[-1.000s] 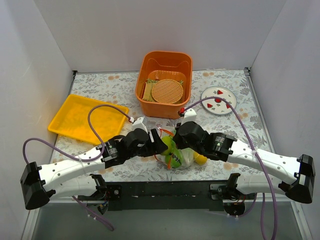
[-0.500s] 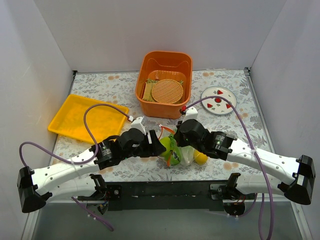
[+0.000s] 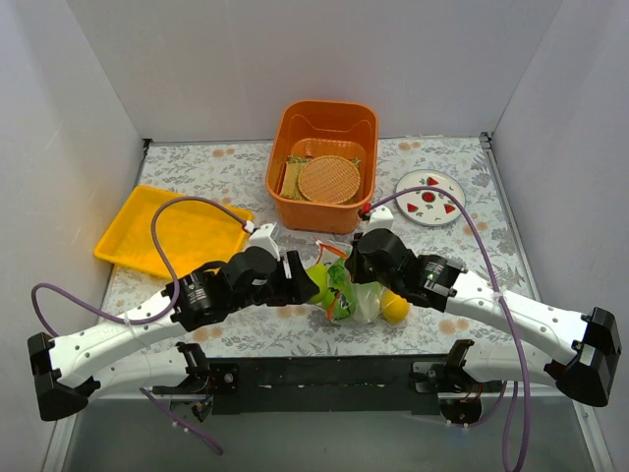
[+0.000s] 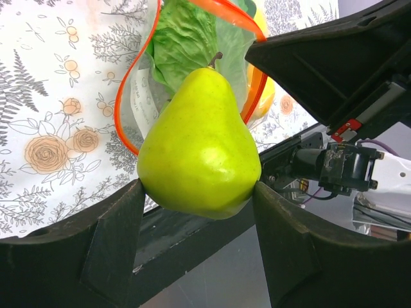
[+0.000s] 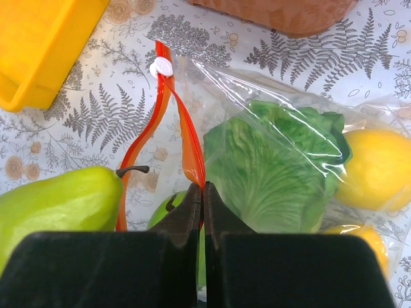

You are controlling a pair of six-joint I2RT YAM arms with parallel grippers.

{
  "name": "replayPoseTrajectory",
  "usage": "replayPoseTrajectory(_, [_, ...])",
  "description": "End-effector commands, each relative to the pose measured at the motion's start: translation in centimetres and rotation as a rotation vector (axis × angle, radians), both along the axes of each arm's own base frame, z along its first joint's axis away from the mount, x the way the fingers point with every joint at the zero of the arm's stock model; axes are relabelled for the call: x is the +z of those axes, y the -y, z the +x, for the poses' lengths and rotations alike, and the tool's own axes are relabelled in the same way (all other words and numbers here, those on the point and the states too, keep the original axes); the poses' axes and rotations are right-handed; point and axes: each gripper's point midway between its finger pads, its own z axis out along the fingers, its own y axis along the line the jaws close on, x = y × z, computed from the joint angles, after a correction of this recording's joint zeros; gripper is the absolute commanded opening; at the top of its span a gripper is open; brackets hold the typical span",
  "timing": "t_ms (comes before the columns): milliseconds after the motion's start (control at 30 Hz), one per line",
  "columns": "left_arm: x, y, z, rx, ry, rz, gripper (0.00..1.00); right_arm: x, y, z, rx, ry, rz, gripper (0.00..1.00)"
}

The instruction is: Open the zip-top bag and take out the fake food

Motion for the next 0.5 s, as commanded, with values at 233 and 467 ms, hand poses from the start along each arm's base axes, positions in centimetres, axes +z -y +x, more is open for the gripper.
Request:
replayPoseTrajectory(233, [3.4,-5.0,5.0,0.237,0.080,0.071,0.31,0.6,0.3,0.7,0.002,0.028,0.054,0.01])
replayPoseTrajectory(467, [1.4,-12.0,11.9,0.526,0.074,0.178,0.32,0.6,-0.2,-0.1,0.049,0.021,0.087,0.01])
